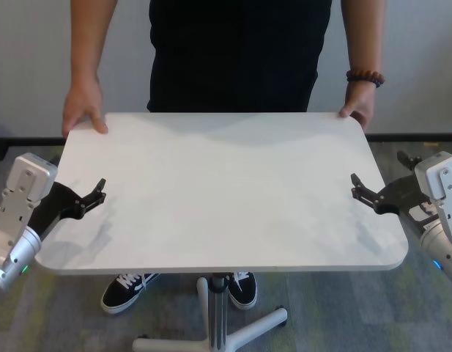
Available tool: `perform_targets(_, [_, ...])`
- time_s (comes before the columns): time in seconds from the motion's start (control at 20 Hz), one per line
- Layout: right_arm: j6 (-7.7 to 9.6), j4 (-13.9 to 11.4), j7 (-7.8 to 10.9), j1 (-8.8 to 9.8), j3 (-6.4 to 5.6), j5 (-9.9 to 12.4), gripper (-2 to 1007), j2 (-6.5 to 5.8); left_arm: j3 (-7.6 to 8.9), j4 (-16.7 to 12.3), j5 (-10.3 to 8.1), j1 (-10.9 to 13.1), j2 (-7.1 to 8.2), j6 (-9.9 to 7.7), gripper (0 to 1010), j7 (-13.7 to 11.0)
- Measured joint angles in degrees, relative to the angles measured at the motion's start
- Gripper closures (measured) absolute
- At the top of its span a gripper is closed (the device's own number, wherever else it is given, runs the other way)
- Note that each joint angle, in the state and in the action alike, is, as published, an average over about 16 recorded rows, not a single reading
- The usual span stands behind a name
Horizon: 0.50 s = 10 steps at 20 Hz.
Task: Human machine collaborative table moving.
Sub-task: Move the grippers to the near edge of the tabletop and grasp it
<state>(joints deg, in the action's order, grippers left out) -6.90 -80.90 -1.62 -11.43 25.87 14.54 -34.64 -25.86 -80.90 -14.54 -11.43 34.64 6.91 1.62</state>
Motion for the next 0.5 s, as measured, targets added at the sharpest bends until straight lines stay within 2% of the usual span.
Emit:
perform_targets(0.25, [0.0, 0.0, 0.0, 0.0, 0.0, 0.0, 4, 0.0, 0.01, -0.02, 0.06, 0.02, 0.0, 0.07, 7, 0.15])
perform_targets(0.5, [0.18, -0.3, -0.15, 0.14, 0.0, -0.17, 4, -0.09, 0.32, -0.86, 0.67, 0.64, 0.27, 0.91, 7, 0.55])
